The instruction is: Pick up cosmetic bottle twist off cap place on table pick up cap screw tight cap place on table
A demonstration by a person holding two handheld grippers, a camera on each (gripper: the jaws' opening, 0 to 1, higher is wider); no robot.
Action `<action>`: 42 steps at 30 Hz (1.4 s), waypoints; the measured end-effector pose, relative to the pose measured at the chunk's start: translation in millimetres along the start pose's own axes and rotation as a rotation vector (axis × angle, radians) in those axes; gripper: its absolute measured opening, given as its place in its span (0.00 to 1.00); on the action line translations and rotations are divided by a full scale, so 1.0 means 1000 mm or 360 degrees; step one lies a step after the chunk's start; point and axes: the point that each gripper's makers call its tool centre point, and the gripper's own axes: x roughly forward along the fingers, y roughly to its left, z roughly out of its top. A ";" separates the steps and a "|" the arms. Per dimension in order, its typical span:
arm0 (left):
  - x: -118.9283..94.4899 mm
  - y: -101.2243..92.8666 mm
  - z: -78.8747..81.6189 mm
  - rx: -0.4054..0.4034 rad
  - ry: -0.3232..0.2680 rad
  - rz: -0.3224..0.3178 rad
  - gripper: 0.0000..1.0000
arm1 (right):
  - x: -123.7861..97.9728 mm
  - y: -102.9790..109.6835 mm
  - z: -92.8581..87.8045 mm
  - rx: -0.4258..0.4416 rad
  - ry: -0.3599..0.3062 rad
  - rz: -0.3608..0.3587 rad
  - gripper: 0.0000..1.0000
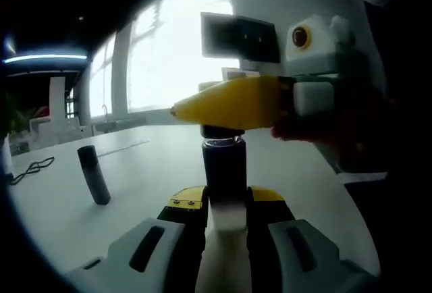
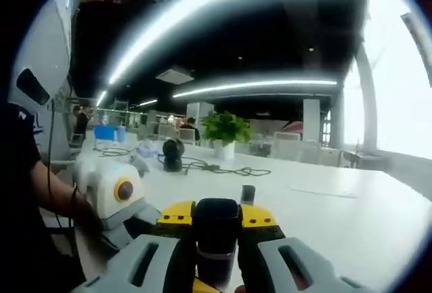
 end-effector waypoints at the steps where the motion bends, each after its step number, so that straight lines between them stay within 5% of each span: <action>1: 0.000 0.000 0.000 -0.0001 0.0000 0.0001 0.12 | 0.001 0.000 0.000 0.0020 -0.0001 0.0026 0.16; 12: 0.000 0.001 -0.001 -0.0018 0.0008 -0.0001 0.12 | 0.003 0.006 0.000 0.0163 -0.0038 0.0312 0.16; 20: 0.000 -0.002 -0.001 -0.0014 0.0007 -0.0027 0.12 | 0.000 0.016 0.000 0.0107 -0.0004 0.0691 0.16; 36: -0.001 -0.002 -0.001 -0.0025 0.0010 -0.0040 0.12 | -0.004 0.029 0.000 -0.0031 0.0034 0.1154 0.17; 42: -0.001 -0.003 0.000 -0.0028 0.0010 -0.0047 0.11 | -0.005 0.034 0.000 0.0016 0.0013 0.1369 0.17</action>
